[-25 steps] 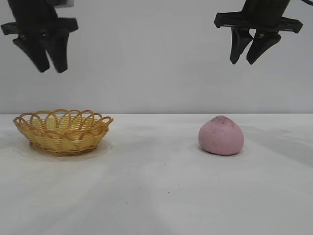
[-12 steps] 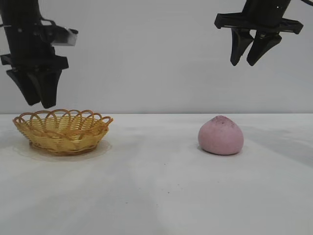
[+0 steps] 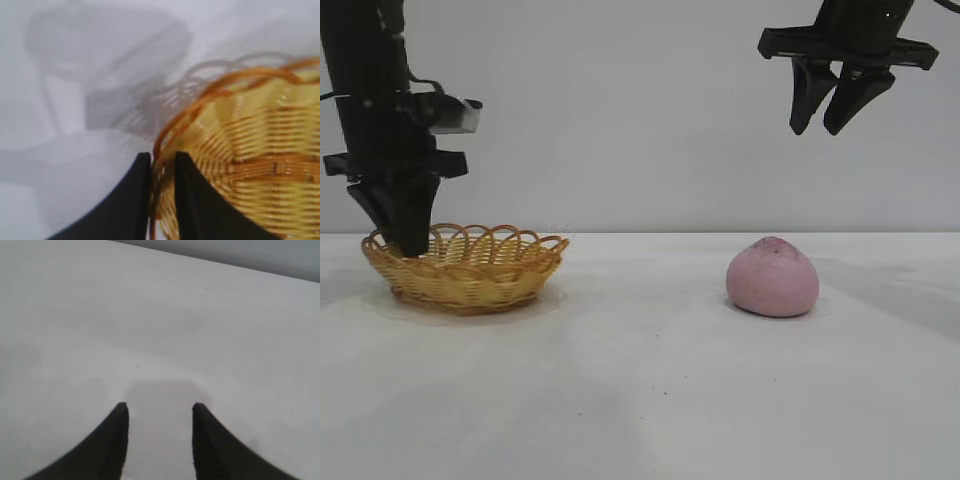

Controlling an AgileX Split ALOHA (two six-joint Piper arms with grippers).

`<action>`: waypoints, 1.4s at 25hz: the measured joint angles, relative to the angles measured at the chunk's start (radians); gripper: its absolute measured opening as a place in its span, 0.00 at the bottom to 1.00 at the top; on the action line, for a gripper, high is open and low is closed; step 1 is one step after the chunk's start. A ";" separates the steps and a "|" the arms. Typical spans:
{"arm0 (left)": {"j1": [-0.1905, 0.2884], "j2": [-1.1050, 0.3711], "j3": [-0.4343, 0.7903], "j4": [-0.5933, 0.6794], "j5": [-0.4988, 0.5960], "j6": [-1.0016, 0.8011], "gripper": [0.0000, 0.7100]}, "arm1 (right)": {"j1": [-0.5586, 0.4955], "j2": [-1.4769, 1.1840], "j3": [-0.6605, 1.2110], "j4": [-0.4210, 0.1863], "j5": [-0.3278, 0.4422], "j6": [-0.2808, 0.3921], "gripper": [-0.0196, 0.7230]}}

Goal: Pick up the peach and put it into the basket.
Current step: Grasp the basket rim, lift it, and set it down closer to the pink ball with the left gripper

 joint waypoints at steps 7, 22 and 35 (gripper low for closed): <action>-0.057 -0.121 0.304 -0.266 -0.192 0.065 0.00 | 0.000 0.000 0.000 0.003 0.009 -0.002 0.42; -0.064 -0.135 0.375 -0.370 -0.215 0.163 0.37 | 0.000 0.000 0.000 0.015 0.022 -0.004 0.42; 0.037 -0.329 0.373 -0.084 -0.193 0.154 0.52 | 0.000 0.000 0.000 0.015 0.026 -0.004 0.42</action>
